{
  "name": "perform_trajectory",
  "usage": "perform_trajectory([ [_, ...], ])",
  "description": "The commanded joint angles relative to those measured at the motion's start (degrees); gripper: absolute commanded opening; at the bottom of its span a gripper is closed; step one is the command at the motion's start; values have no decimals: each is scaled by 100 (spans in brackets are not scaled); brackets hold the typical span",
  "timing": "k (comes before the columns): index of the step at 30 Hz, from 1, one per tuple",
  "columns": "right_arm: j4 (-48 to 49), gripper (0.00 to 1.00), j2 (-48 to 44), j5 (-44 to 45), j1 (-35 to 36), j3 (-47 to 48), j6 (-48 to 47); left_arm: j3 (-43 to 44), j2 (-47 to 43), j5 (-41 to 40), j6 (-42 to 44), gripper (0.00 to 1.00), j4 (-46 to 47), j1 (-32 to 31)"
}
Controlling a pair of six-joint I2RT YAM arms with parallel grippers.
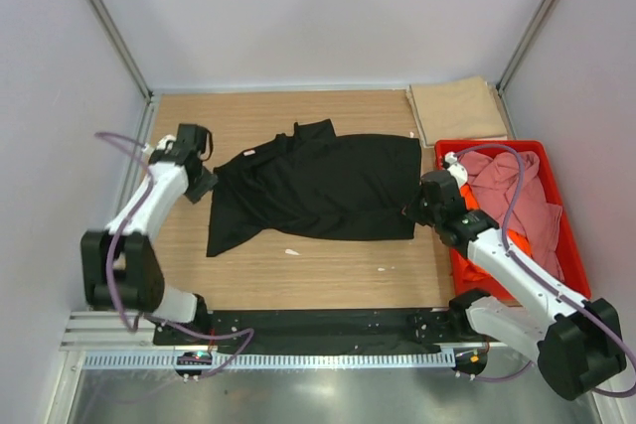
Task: Fold and stack the t-shirts
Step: Flatten the tshirt out
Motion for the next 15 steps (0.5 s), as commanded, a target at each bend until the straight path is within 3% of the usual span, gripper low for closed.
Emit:
perform_trajectory([
  [1, 73, 1, -214, -144, -19, -88, 61, -1272, -1136, 524, -1139, 39, -228, 148],
  [3, -7, 1, -302, -258, -19, -88, 35, -1803, -1837, 956, -1529, 39, -78, 201],
  [6, -68, 1, -469, -373, -19, -114, -9, -2393, -2463, 958, -2206, 39, -147, 218],
  [11, -104, 1, -610, -435, -28, -193, -27, -3034, -2641, 1141, -2997, 40, -350, 586],
  [15, -51, 1, -654, -487, -19, -290, 8, -3123, -2588, 1002, -3095, 39, -270, 614],
])
